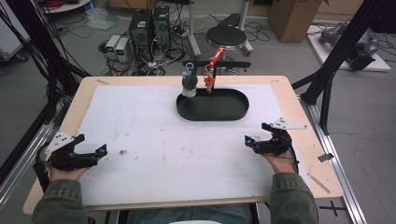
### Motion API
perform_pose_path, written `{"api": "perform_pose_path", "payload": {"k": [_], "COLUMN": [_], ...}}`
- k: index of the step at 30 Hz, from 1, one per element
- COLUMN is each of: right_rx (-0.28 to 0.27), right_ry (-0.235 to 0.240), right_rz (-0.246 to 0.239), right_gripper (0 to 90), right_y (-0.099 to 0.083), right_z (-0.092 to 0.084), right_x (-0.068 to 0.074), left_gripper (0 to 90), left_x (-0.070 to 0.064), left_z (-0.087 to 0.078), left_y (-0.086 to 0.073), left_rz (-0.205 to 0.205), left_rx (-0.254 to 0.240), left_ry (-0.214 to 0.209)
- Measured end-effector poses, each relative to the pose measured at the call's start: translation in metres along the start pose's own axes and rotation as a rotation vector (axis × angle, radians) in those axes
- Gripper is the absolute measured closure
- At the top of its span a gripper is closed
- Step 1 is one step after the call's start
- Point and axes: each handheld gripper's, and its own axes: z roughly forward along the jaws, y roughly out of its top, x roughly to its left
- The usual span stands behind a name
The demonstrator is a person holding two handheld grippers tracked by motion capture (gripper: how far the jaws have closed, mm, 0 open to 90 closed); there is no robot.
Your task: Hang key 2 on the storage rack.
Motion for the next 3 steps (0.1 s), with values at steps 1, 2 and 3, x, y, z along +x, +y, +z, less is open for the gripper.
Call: {"api": "perform_pose_path", "payload": {"k": [1, 2, 3], "right_rx": [-0.004, 0.001, 0.000], "right_ry": [-0.001, 0.000, 0.000], "right_rz": [-0.005, 0.002, -0.003], "right_gripper": [0.4, 0.4, 0.4], "right_y": [0.0001, 0.0001, 0.0000], "right_z": [0.0004, 0.0003, 0.0008], "right_x": [-0.0001, 0.0007, 0.0006], "left_gripper": [1.7, 1.7, 1.7], "left_x": [0.0008, 0.0017, 0.0023], "left_z": [-0.0011, -0.0023, -0.0026], "left_y": [-0.0007, -0.0010, -0.0010], "left_rz": [0.000, -0.001, -0.002], "left_rx": [-0.004, -0.009, -0.013], "left_ry": [-0.002, -0.004, -0.006]}}
